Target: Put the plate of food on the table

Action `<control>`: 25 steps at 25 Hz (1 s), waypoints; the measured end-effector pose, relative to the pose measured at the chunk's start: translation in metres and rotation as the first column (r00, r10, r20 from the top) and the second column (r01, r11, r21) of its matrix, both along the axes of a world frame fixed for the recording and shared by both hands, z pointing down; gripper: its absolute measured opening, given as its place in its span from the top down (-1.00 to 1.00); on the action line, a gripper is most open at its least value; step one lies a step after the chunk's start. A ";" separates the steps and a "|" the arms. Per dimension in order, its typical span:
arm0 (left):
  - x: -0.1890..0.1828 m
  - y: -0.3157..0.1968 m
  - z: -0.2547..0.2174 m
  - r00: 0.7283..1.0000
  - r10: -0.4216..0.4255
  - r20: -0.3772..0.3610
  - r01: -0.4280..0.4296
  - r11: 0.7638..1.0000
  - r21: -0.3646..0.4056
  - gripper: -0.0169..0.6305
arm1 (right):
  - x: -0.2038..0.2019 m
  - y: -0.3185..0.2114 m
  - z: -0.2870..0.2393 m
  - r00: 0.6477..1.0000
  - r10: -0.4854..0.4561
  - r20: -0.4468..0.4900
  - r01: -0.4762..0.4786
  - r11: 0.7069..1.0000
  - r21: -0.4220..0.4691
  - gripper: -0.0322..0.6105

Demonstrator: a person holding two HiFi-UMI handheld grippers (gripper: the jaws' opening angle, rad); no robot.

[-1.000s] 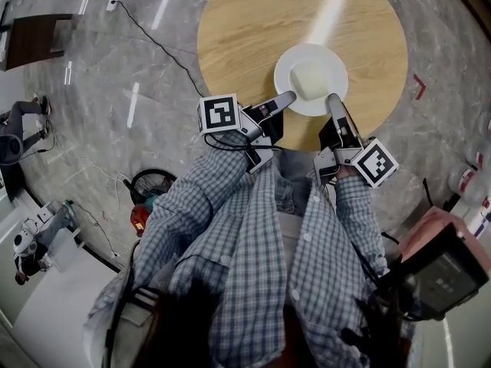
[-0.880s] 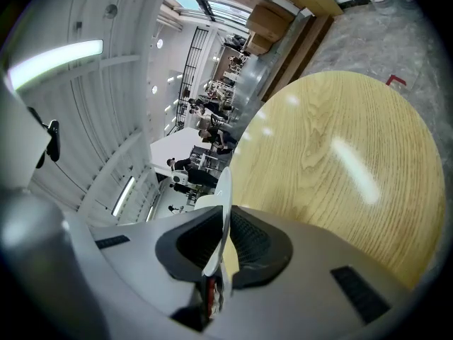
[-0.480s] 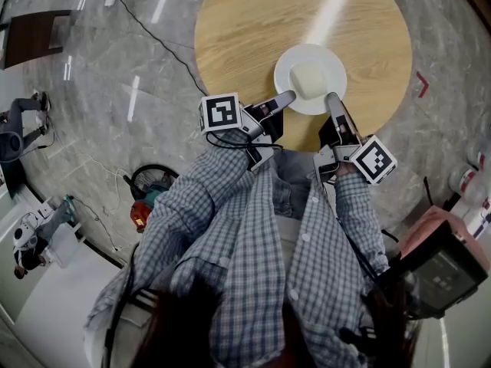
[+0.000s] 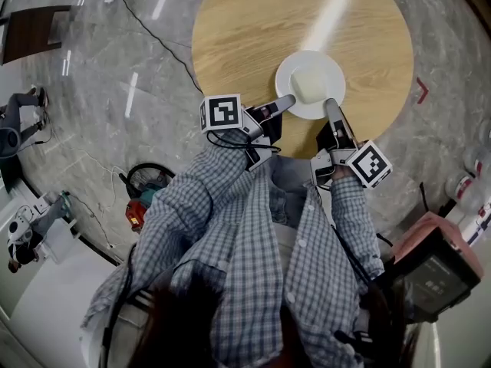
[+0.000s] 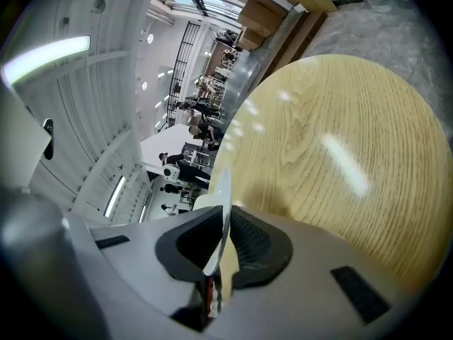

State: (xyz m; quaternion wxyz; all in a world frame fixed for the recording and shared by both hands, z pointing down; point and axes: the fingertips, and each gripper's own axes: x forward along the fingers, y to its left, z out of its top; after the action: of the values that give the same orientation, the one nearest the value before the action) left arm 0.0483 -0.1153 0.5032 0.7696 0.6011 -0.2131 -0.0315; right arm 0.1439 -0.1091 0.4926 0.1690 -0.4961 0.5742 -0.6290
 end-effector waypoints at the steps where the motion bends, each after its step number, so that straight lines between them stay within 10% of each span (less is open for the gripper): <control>1: -0.001 -0.001 0.001 1.000 0.001 0.001 -0.001 1.000 -0.001 0.89 | 0.000 -0.001 0.001 1.000 -0.005 -0.004 0.005 1.000 0.001 0.79; 25: 0.002 -0.016 0.047 0.997 -0.001 0.080 0.004 0.999 -0.036 0.89 | 0.002 -0.017 0.048 1.000 0.012 0.009 -0.011 0.997 -0.075 0.79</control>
State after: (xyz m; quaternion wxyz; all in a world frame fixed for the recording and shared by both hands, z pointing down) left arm 0.0506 -0.1312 0.5503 0.7712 0.5876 -0.2451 -0.0045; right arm 0.1457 -0.1261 0.5407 0.1565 -0.5024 0.5464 -0.6516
